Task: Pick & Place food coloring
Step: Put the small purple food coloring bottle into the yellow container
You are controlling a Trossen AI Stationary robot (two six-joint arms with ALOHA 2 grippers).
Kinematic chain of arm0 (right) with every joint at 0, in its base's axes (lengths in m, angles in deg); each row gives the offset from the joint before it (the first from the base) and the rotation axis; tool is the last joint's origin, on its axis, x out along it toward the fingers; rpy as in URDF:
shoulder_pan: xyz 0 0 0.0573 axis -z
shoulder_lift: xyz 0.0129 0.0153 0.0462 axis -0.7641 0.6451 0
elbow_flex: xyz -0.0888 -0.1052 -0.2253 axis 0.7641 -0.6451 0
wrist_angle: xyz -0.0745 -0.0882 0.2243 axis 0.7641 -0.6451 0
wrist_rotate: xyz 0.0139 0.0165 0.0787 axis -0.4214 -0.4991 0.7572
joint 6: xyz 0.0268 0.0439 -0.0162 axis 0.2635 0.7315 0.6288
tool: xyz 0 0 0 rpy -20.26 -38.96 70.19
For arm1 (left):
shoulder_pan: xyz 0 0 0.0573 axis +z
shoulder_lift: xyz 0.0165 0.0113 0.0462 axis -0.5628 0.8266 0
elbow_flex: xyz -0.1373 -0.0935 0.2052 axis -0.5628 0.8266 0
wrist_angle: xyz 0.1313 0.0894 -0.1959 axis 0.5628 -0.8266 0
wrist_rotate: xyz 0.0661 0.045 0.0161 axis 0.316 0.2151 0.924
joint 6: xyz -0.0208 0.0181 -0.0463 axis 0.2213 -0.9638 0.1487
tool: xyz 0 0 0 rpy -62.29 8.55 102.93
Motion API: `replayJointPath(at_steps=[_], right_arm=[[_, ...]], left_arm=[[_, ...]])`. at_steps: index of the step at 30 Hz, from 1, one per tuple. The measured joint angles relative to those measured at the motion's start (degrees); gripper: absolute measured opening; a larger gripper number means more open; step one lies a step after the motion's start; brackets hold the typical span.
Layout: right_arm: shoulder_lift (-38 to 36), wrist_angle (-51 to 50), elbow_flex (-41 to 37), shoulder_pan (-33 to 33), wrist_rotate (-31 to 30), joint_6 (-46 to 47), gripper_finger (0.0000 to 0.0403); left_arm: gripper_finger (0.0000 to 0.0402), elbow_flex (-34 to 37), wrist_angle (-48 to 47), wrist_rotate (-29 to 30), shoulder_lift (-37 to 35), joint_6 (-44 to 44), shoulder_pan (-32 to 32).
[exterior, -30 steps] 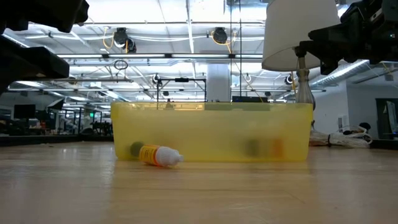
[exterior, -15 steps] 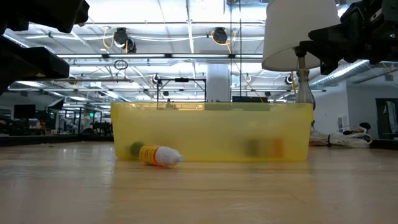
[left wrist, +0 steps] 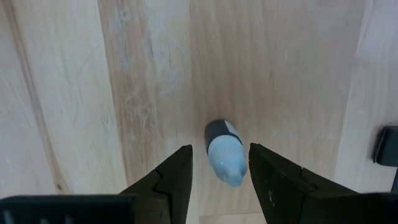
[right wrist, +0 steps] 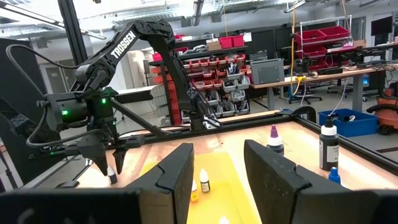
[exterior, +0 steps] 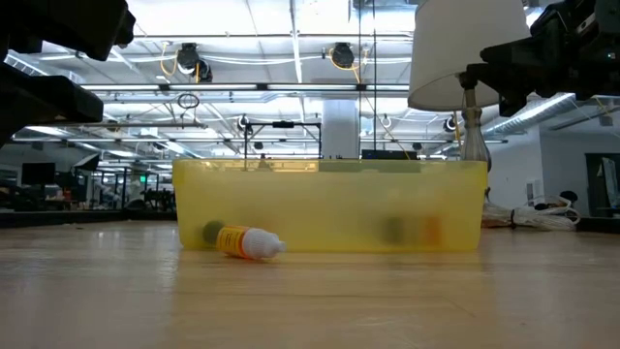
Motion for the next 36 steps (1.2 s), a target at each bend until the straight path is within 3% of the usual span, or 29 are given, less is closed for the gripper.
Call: replayJointPath(at_steps=[12,21,26,32,36], right_arm=[[0.0,-0.01,0.0,-0.02,0.01,0.0,0.013],[0.0,-0.01,0.0,-0.02,0.01,0.0,0.013],[0.0,-0.01,0.0,-0.01,0.0,0.0,0.013],[-0.02,0.01,0.0,-0.01,0.01,0.0,0.013],[-0.02,0.01,0.0,-0.01,0.0,0.0,0.013]], left_arm=[[0.0156,0.0,0.14,0.0,0.0,0.06,0.0],[0.0061,0.0,0.19,-0.03,-0.07,-0.14,0.0],[0.006,0.0,1.54,0.88,-0.07,-0.32,-0.02],[0.006,-3.11,1.91,4.62,-0.26,-8.07,0.32],[0.006,-9.64,-5.31,6.37,-0.26,-14.51,2.53]])
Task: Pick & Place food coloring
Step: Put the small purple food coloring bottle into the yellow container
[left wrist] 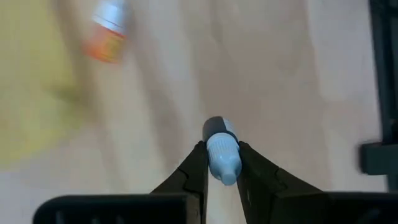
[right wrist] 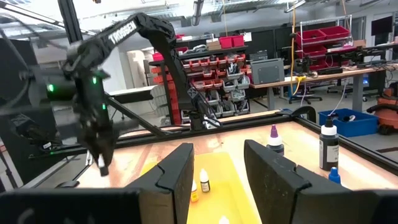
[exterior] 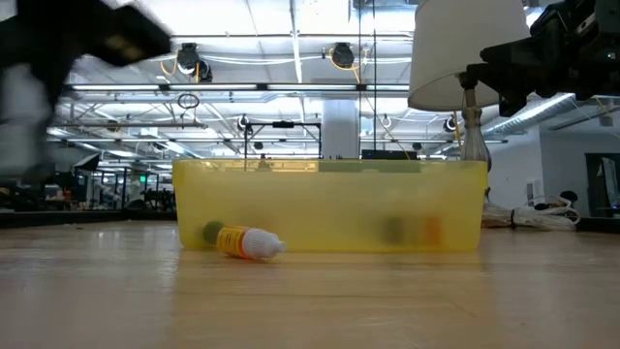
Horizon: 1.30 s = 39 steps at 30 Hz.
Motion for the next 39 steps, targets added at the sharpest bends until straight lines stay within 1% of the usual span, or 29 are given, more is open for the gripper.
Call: replayJointPath(at_steps=[7,9,11,15,22,26,30,33,35,39], right_arm=[[0.0,0.0,0.0,0.01,0.01,0.01,0.013],[0.0,0.0,0.0,-0.01,0.01,0.0,0.013],[0.0,0.0,0.0,0.0,0.01,0.0,0.013],[0.0,0.0,0.0,0.0,0.0,0.0,0.013],[0.0,0.0,0.0,-0.01,0.01,0.0,0.013],[0.0,-0.01,0.0,0.01,0.01,0.01,0.013],[0.0,0.0,0.0,-0.01,-0.01,0.0,0.013],[0.0,-0.01,0.0,0.01,0.01,0.0,0.013],[0.0,0.0,0.0,0.0,0.01,0.0,0.013],[0.02,-0.01,0.0,0.0,0.01,0.0,0.013]], left_arm=[[0.006,-13.35,-14.49,8.93,-0.06,-11.73,6.6],[0.006,-15.06,-16.62,10.3,-0.13,-14.41,9.28],[0.006,-15.18,-17.41,10.46,-0.13,-16.86,12.28],[0.006,-11.41,-16.34,8.6,-0.13,-21.45,17.91],[0.006,-2.93,-8.1,4.13,0.0,-26.95,23.87],[0.006,1.69,-2.54,0.31,0.02,-28.18,25.68],[0.006,5.65,1.39,-0.4,0.02,-28.93,26.84],[0.006,7.99,4.24,-2.51,0.02,-28.75,27.66],[0.006,9.3,5.59,-3.36,0.02,-28.61,28.03],[0.006,9.86,6.11,-3.06,-0.04,-28.61,28.04]])
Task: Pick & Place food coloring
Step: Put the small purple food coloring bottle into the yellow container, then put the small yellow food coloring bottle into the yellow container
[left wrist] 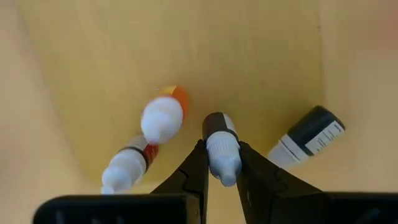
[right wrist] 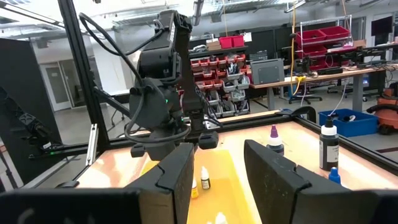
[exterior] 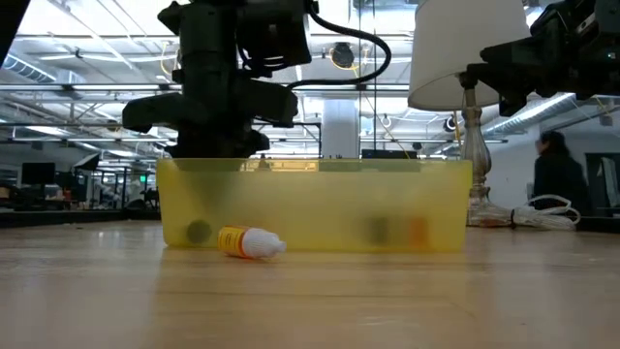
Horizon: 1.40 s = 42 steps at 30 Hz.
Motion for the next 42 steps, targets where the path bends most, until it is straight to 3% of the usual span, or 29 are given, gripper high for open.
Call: replayJointPath(at_steps=[12,16,23,29,35,42], right_arm=[[0.0,0.02,0.0,-0.01,0.0,0.0,0.013],[0.0,0.01,0.0,0.01,0.0,0.0,0.013],[0.0,0.01,0.0,-0.01,0.0,0.0,0.013],[-0.01,-0.01,0.0,0.01,-0.01,0.0,0.013],[-0.01,-0.01,0.0,-0.01,0.0,0.0,0.013],[-0.02,2.39,0.0,-0.13,0.04,2.85,0.013]], left_arm=[[0.0172,-0.17,0.7,0.05,0.02,3.92,-0.21],[0.0187,-0.73,-0.24,0.14,0.09,6.95,-0.19],[0.0198,-8.94,-9.12,0.22,0.12,11.02,-0.19],[0.0189,-11.12,-3.69,0.18,-4.19,6.49,-2.36],[0.0187,-4.38,10.02,0.35,-13.99,4.77,-7.38],[0.0192,17.9,35.91,0.71,-30.92,3.52,-13.37]])
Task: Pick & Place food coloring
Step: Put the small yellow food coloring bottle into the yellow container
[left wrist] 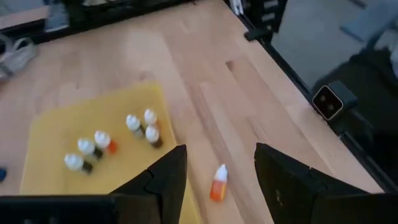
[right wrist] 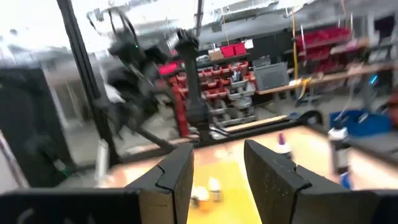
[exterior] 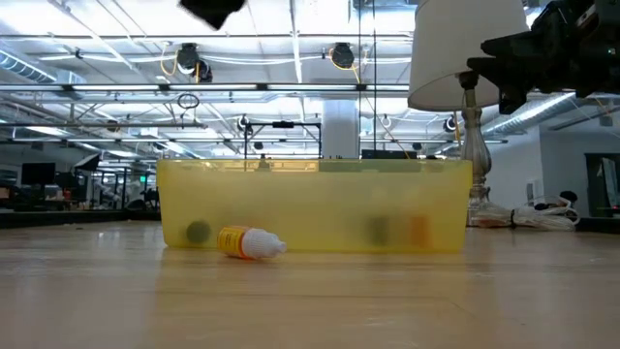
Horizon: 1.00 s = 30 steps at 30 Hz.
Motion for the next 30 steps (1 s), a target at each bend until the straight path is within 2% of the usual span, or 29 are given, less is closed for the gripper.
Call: replayJointPath(at_steps=[6,9,14,17,21,23,27,30], right_arm=[[-0.11,1.68,0.0,-0.08,1.65,16.5,0.013],[0.3,2.4,0.0,-0.1,2.57,18.82,0.013],[1.27,7.16,0.01,-0.37,-3.19,24.19,0.013],[5.55,16.2,0.04,-3.41,-0.56,21.73,0.013],[16.29,34.68,1.25,-10.86,-0.69,14.76,0.013],[23.66,32.86,4.67,-14.93,-4.17,11.31,0.013],[42.1,25.3,19.02,-20.6,-16.47,7.28,0.013],[57.17,16.51,33.05,-23.06,-15.75,4.26,0.013]], left_arm=[[0.0203,19.71,13.55,7.36,-16.71,5.3,-1.91],[0.0203,27.55,19.32,10.98,-24.73,6.39,-2.12],[0.0194,36.65,26.76,11.53,-34.63,7.19,-2.2],[0.0188,40.22,29.82,11.53,-38.14,8.07,-2.2],[0.0187,42.9,30.51,11.5,-40.21,8.34,-2.18],[0.019,43.61,30.71,11.51,-40.2,8.34,-2.18],[0.0197,44.68,30.82,11.51,-40.14,8.31,-2.18],[0.0203,44.92,30.78,11.54,-40.13,8.1,-2.18]])
